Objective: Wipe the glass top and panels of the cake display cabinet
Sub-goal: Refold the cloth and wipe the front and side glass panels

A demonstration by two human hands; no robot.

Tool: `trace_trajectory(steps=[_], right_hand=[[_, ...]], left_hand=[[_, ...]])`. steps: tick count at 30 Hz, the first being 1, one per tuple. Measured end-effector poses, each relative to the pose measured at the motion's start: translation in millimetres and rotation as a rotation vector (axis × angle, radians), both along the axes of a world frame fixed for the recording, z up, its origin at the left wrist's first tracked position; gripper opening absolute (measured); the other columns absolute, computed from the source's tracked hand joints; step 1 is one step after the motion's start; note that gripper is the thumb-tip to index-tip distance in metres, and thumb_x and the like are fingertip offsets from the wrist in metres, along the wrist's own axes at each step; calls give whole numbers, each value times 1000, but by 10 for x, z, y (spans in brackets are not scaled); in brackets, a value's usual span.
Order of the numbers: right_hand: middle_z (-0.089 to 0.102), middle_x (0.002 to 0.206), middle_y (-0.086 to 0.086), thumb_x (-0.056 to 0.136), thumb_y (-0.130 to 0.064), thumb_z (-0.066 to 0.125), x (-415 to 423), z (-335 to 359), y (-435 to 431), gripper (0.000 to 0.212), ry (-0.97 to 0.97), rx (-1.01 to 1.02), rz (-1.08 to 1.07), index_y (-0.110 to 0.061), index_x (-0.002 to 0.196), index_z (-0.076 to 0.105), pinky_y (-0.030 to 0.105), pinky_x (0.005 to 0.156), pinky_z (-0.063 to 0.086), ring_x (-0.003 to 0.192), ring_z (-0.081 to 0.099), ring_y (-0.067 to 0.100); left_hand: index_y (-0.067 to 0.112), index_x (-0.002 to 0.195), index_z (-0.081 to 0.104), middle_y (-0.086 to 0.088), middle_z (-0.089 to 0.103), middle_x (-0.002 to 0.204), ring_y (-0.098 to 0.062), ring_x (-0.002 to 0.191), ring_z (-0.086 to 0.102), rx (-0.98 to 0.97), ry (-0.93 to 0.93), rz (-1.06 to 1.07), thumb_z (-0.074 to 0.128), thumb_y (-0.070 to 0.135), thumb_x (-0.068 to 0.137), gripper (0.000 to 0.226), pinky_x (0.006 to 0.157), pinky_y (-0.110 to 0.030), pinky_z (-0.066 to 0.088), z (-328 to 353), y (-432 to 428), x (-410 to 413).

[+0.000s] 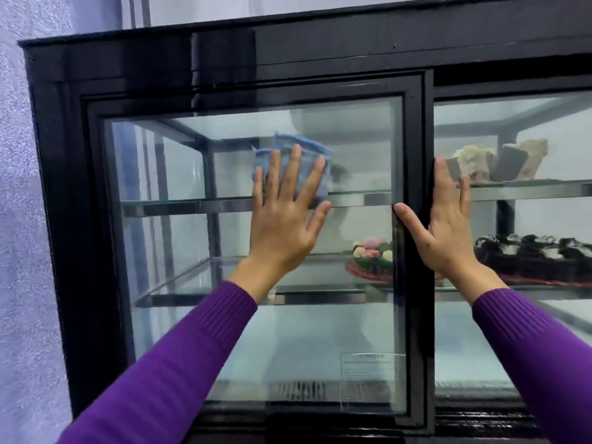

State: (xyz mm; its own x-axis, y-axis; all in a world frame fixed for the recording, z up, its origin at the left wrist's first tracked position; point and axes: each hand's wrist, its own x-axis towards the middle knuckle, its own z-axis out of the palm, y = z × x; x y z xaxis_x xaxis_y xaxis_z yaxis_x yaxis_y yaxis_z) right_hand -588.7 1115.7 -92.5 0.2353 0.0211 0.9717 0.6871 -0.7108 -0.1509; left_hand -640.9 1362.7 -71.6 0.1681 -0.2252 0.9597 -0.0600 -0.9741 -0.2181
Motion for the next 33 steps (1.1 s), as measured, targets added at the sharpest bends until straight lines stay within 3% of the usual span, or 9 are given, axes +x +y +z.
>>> trace_trajectory(steps=[3,6,9,16,19,22,25,29,33], right_hand=[[3,159,-9,93,-58,39,-21,8,2,83,-10,-19,-4,-14,155,4,42,122,-9,140,-20,-15],[4,160,-7,94,-54,43,5,1,-15,82,-12,-7,8,-14,155,5,31,120,-16,141,-19,-13],[7,163,-3,93,-62,35,50,5,-29,84,-25,-30,-12,-15,155,4,44,122,-8,151,-3,5],[3,164,-4,95,-60,36,95,3,-126,85,-22,-100,31,-13,155,1,48,121,-9,151,-4,7],[0,165,-3,96,-61,34,101,-7,-229,85,3,-186,69,-14,155,-5,46,120,-13,150,-9,8],[-4,165,-4,96,-62,34,81,-5,-260,86,15,-216,80,-15,155,-9,40,118,-20,150,-13,8],[-7,165,-3,97,-60,34,70,3,-250,85,28,-210,87,-14,155,-9,39,117,-23,150,-15,9],[-9,164,-4,98,-58,32,87,10,-289,83,31,-235,126,-15,154,-11,39,116,-24,149,-16,9],[-12,164,-4,101,-54,26,94,19,-312,76,50,-262,170,-17,154,-14,40,115,-25,148,-20,7]], left_hand=[[25,152,26,-10,16,162,-29,150,9,98,32,28,39,51,98,61,120,-53,9,-382,263,-72],[26,153,20,-8,10,163,-28,151,4,-171,-19,27,35,52,98,63,120,-52,4,-104,479,-78],[28,154,14,-6,7,164,-29,150,1,-355,-69,-4,25,56,99,63,119,-55,2,428,228,-9],[29,154,18,-5,7,164,-27,151,1,-39,20,30,34,53,99,61,120,-52,2,-227,-523,104],[29,154,13,-5,5,164,-26,151,0,-271,-8,27,29,54,98,62,121,-52,2,-387,-333,56],[30,154,12,-5,5,164,-27,151,-1,-589,-82,16,24,53,99,60,119,-55,2,246,-384,69],[30,154,14,-3,5,164,-26,151,-3,-436,-61,-16,25,52,100,59,120,-54,0,641,-752,122],[31,153,17,-2,4,164,-25,151,-3,-71,94,-20,28,48,101,57,120,-54,-1,-244,-1048,138],[33,154,10,0,0,164,-23,151,-4,-321,79,22,18,56,99,59,120,-54,1,-885,-451,-26]])
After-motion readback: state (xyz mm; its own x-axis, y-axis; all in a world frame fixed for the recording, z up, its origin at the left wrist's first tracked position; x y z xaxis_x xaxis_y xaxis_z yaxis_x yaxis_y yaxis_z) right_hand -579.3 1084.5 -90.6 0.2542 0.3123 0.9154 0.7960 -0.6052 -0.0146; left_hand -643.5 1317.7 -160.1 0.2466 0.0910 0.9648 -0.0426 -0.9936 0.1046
